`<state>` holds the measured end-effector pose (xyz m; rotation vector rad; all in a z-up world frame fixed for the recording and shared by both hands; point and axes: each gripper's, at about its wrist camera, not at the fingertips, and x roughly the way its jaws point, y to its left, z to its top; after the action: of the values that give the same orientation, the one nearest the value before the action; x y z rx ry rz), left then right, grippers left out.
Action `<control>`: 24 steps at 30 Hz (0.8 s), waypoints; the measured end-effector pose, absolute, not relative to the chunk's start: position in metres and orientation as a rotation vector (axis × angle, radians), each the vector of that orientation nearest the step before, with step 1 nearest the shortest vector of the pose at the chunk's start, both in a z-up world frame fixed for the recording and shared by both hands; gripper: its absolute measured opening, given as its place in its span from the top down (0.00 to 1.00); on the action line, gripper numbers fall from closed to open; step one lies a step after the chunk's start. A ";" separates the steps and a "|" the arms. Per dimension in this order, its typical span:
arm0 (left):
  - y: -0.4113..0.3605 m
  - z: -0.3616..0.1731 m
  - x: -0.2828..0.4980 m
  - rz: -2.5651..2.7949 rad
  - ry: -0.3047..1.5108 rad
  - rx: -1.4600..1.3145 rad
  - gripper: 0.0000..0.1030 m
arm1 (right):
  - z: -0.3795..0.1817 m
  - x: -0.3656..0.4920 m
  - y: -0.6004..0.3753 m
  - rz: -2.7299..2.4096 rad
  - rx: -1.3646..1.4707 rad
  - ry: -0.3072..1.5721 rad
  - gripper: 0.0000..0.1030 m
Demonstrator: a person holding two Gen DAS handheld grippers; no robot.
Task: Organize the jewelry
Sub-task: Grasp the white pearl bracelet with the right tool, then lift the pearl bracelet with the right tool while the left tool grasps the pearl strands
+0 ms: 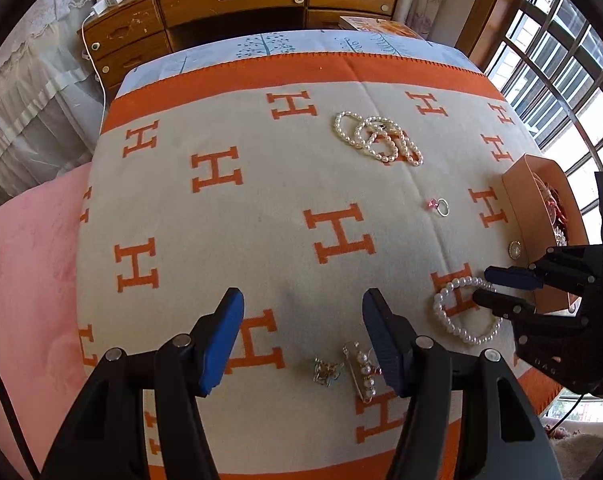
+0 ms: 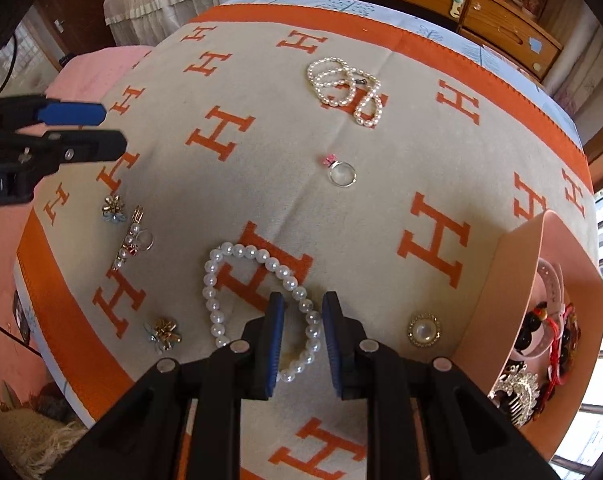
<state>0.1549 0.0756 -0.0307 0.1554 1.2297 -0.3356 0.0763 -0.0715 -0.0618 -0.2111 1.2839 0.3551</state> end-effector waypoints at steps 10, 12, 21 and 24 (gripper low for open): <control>0.025 -0.040 0.210 -0.375 1.254 0.134 0.41 | -0.060 0.083 -0.078 0.400 -0.198 1.273 0.93; 0.018 -0.044 0.224 -0.364 1.268 0.118 0.42 | -0.053 0.086 -0.089 0.405 -0.132 1.259 0.93; -0.002 -0.062 0.275 -0.298 1.306 0.014 0.44 | -0.009 0.085 -0.126 0.397 0.021 1.128 0.93; -0.004 -0.068 0.283 -0.290 1.321 -0.009 0.54 | -0.005 0.086 -0.129 0.403 0.037 1.110 0.93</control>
<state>0.2830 -0.0036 -0.0679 -0.0087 1.3207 -0.2896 0.0862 -0.1292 -0.0051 0.0369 1.1098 0.4029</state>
